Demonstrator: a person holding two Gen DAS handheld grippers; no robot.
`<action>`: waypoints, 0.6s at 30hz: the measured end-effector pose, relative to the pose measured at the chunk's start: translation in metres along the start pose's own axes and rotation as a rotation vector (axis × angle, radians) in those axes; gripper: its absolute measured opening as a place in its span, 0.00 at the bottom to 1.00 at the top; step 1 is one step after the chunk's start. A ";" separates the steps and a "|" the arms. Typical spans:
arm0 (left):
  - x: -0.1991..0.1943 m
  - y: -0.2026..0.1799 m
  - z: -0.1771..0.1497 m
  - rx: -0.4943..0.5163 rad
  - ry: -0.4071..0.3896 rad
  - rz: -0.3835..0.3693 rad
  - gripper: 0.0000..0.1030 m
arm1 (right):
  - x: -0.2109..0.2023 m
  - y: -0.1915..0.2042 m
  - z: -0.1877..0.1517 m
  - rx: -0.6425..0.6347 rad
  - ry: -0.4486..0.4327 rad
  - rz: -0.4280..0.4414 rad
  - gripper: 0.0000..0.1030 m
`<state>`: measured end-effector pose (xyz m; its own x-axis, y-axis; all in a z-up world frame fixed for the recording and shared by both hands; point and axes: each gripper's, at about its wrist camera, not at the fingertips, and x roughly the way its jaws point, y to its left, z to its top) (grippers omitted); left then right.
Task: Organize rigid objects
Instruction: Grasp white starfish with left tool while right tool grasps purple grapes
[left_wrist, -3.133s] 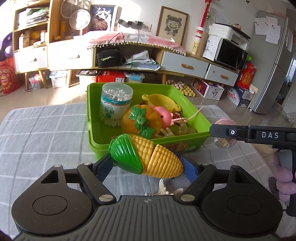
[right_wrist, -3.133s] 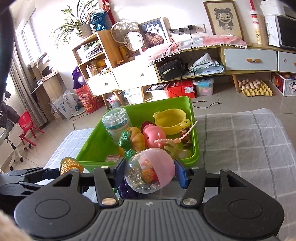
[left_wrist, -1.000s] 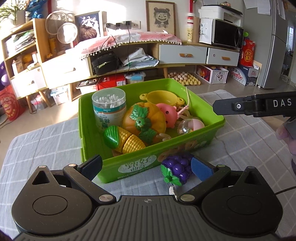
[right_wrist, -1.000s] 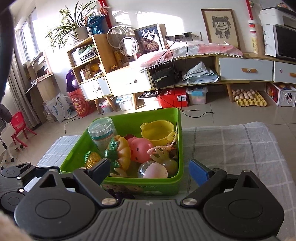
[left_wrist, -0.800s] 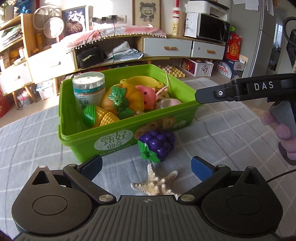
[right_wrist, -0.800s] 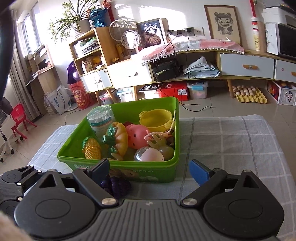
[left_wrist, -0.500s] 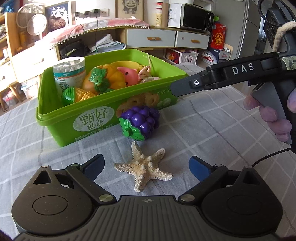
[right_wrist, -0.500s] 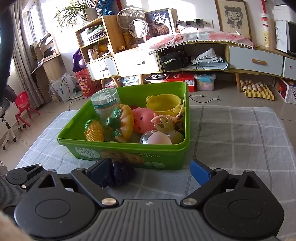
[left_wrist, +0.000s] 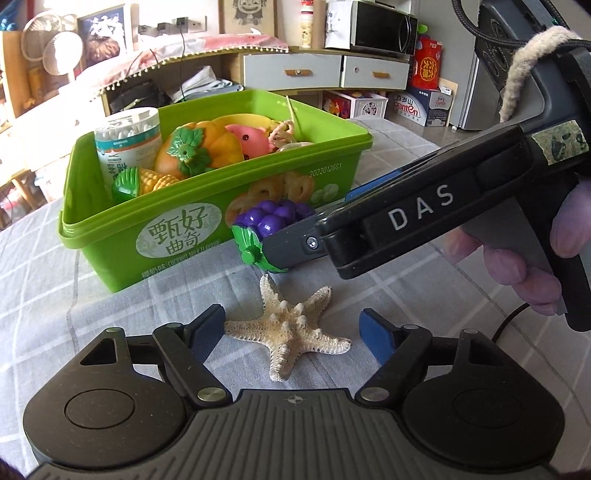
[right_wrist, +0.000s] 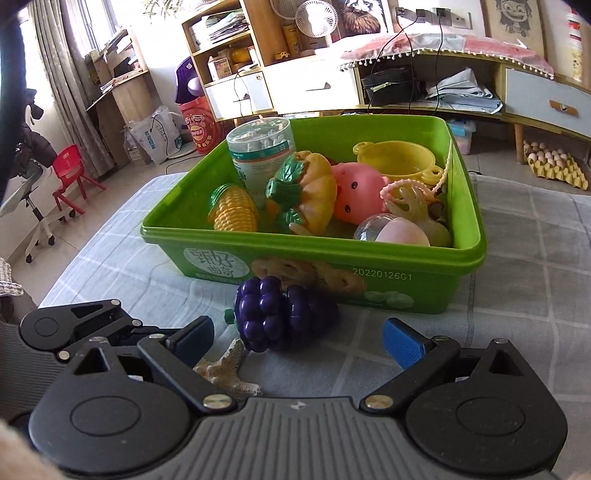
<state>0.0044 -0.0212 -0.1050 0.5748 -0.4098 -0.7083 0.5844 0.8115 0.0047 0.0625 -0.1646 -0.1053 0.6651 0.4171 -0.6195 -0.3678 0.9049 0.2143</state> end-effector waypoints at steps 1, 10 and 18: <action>0.000 0.000 0.000 -0.001 0.000 0.004 0.70 | 0.002 0.000 0.000 0.002 0.000 0.000 0.73; -0.001 0.002 0.003 0.022 0.018 0.007 0.68 | 0.009 0.004 0.001 0.031 -0.017 -0.004 0.72; -0.006 0.011 -0.001 0.006 0.029 0.036 0.68 | 0.003 -0.003 0.000 0.043 -0.029 -0.005 0.46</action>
<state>0.0069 -0.0095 -0.1011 0.5788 -0.3684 -0.7275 0.5671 0.8229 0.0344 0.0656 -0.1663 -0.1074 0.6858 0.4141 -0.5985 -0.3367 0.9096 0.2436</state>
